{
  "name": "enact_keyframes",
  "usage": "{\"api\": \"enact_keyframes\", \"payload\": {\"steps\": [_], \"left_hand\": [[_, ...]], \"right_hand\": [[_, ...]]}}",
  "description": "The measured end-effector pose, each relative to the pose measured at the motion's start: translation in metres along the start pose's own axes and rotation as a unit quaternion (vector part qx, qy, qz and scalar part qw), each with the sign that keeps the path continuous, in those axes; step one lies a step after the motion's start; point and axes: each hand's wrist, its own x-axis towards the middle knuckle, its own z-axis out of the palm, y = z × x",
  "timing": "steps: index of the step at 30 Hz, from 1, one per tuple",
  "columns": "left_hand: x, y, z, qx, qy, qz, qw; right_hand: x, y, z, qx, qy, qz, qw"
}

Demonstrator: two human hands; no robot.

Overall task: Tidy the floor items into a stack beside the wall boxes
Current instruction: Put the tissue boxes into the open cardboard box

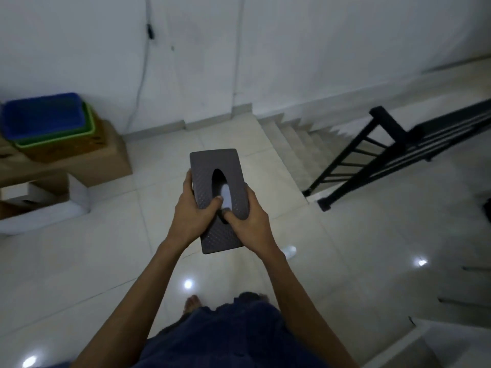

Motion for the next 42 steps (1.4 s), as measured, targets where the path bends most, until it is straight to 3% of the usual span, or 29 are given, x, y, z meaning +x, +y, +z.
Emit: {"api": "enact_keyframes", "payload": {"steps": [8, 18, 25, 29, 33, 37, 42], "left_hand": [[0.067, -0.056, -0.164, -0.012, 0.058, -0.026, 0.998], [0.21, -0.137, -0.382, -0.013, 0.102, -0.075, 0.992], [0.29, -0.198, -0.516, -0.042, 0.128, -0.088, 0.987], [0.332, -0.249, -0.586, -0.04, 0.103, -0.111, 0.988], [0.386, -0.339, -0.64, -0.021, 0.071, -0.14, 0.987], [0.432, -0.46, -0.664, -0.031, 0.046, -0.143, 0.988], [0.472, -0.618, -0.68, -0.133, 0.104, -0.16, 0.973]], "right_hand": [[0.079, -0.056, 0.167, -0.038, -0.058, -0.016, 0.997], [0.234, -0.123, 0.389, -0.056, -0.14, 0.014, 0.989], [0.318, -0.17, 0.535, -0.083, -0.168, 0.027, 0.982], [0.355, -0.176, 0.62, -0.097, -0.157, 0.052, 0.981], [0.39, -0.142, 0.716, -0.093, -0.128, 0.077, 0.984], [0.427, -0.062, 0.81, -0.075, -0.121, 0.087, 0.986], [0.477, 0.074, 0.916, -0.084, -0.163, 0.06, 0.981]]}}
